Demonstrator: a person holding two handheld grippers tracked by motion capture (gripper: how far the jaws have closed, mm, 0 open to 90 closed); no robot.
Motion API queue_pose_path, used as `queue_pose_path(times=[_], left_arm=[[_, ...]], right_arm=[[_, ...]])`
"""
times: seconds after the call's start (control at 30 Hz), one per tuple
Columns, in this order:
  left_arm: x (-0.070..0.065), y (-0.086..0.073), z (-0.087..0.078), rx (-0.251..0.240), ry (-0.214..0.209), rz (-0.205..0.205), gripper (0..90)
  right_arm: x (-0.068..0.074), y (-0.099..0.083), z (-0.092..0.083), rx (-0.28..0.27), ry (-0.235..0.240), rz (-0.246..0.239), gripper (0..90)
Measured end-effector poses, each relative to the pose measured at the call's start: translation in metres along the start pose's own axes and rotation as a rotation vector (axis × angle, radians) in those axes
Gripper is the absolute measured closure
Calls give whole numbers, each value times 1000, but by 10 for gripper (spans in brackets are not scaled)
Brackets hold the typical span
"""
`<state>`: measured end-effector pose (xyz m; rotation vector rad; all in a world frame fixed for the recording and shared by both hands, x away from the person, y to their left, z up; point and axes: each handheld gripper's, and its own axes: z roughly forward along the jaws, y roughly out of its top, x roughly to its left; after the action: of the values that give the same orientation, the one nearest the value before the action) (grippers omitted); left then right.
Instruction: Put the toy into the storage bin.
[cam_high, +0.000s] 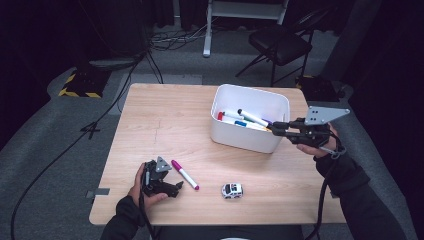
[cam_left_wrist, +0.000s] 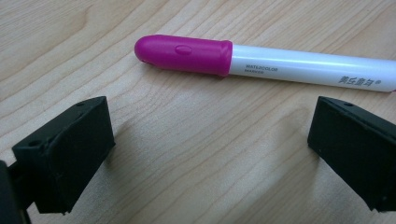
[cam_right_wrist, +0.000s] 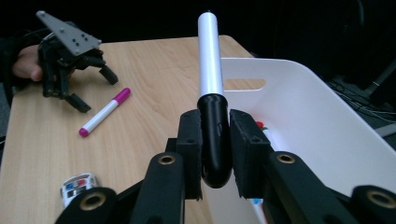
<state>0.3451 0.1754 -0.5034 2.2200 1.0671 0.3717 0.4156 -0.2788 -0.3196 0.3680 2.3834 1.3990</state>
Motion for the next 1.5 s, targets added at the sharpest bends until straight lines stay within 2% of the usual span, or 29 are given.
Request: queue_pose_path(times=[0.03,0.23,0.4,0.43,0.5,0.7,0.87,1.03,1.07,1.1,1.2,1.37,1.43,1.47,1.5], left_arm=[[0,0,0,0,0,0,5],[0,0,0,0,0,0,5],[0,0,0,3,0,3,6],[0,0,0,3,0,3,5],[0,0,0,0,0,0,6],[0,0,0,0,0,0,5],[0,0,0,0,0,0,5],[0,0,0,0,0,0,5],[0,0,0,0,0,0,5],[0,0,0,0,0,0,5],[0,0,0,0,0,0,6],[0,0,0,0,0,0,5],[0,0,0,0,0,0,5],[0,0,0,0,0,0,5],[0,0,0,0,0,0,6]], right_arm=[[-10,4,0,7,-22,11,753],[-30,7,12,44,-48,39,754],[-45,1,27,97,-78,63,753],[-48,-1,30,109,-71,76,753],[-53,-5,37,153,-81,65,753],[-67,-16,46,238,-85,90,753],[-73,-23,47,321,-86,99,753],[-76,-28,46,367,-82,100,753],[-75,-29,46,372,-80,115,753],[-76,-30,46,386,-84,100,753],[-77,-32,46,416,-67,101,753],[-77,-35,44,428,-58,99,753],[-76,-37,43,443,-59,121,752],[-77,-38,43,440,-49,111,751],[-76,-37,42,436,-44,122,750]])
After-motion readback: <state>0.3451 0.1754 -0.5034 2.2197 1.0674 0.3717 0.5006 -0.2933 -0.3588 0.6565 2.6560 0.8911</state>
